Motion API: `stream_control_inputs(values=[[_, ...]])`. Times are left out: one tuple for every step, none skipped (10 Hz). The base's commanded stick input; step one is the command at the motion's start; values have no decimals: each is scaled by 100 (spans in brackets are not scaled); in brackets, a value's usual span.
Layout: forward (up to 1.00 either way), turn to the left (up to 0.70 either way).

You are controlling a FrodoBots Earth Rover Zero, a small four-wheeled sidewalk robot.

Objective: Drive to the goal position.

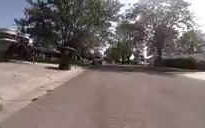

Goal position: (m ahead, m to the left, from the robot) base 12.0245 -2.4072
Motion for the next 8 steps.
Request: stream_control_inputs(values=[[100, 0], [100, 0], [100, 0], [100, 0], [100, 0], [100, 0], [100, 0], [100, 0]])
